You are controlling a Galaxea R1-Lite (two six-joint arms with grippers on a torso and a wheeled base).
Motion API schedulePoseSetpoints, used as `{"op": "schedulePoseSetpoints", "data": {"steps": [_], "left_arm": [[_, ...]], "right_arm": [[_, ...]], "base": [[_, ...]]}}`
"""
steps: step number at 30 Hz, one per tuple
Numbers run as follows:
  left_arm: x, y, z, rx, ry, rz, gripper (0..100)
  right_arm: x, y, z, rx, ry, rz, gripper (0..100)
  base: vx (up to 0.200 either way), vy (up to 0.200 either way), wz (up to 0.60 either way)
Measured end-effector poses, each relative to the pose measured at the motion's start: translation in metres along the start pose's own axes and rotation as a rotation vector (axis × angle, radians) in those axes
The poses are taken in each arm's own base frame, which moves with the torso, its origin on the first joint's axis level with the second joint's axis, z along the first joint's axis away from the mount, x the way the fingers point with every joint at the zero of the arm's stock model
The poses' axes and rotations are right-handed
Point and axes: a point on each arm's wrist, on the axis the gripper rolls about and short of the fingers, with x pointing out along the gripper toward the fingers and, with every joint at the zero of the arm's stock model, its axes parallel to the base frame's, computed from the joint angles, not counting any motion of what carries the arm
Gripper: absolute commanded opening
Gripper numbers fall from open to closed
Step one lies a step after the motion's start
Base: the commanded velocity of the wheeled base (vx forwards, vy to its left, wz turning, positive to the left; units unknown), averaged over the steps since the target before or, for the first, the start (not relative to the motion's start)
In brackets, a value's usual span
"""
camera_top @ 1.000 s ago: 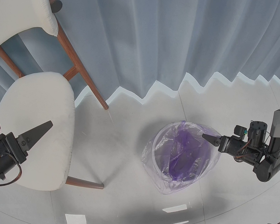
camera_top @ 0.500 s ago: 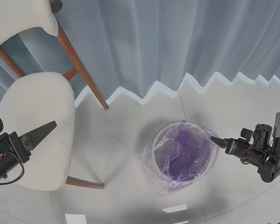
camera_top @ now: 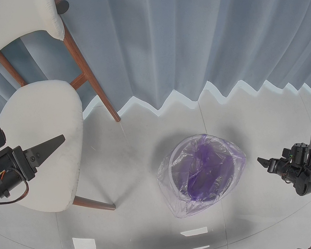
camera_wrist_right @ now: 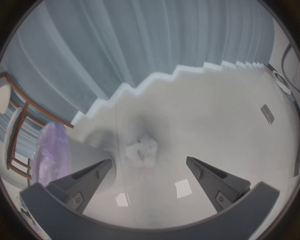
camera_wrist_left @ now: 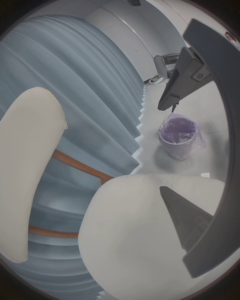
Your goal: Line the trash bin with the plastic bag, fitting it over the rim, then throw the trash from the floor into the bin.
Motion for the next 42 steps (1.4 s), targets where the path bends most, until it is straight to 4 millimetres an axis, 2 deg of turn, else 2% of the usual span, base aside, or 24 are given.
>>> {"op": "schedulePoseSetpoints", "data": {"steps": [3,7,17,24,25,31,35,38,42], "left_arm": [[0.000,0.000,0.000,0.001,0.002,0.001,100],[0.001,0.001,-0.001,0.013,0.005,0.003,100],[0.002,0.003,-0.003,0.046,0.017,0.011,100],[0.003,0.003,-0.007,0.083,0.035,0.007,100],[0.003,0.003,-0.007,0.087,0.036,0.006,100],[0.006,0.005,-0.008,0.092,0.047,0.013,100],[0.007,0.006,-0.008,0.091,0.046,0.020,100],[0.008,0.007,-0.007,0.091,0.045,0.023,100],[0.008,0.007,-0.006,0.092,0.041,0.025,100]], "right_arm": [[0.010,-0.006,-0.007,0.017,0.080,-0.028,100],[0.029,-0.005,-0.008,0.019,0.158,-0.047,100],[0.092,0.023,0.014,-0.034,0.192,-0.028,100],[0.128,0.036,0.018,-0.063,0.230,-0.050,100],[0.132,0.038,0.017,-0.066,0.241,-0.051,0],[0.152,0.044,0.014,-0.083,0.259,-0.071,0],[0.154,0.043,0.010,-0.082,0.261,-0.077,0],[0.147,0.035,0.010,-0.072,0.263,-0.104,0],[0.120,0.014,0.017,-0.041,0.248,-0.158,0]], "base": [[0.000,0.000,0.00],[0.000,0.000,0.00],[0.000,0.000,0.00],[0.000,0.000,0.00],[0.000,0.000,0.00],[0.000,0.000,0.00],[0.000,0.000,0.00],[0.000,0.000,0.00],[0.000,0.000,0.00]]}}
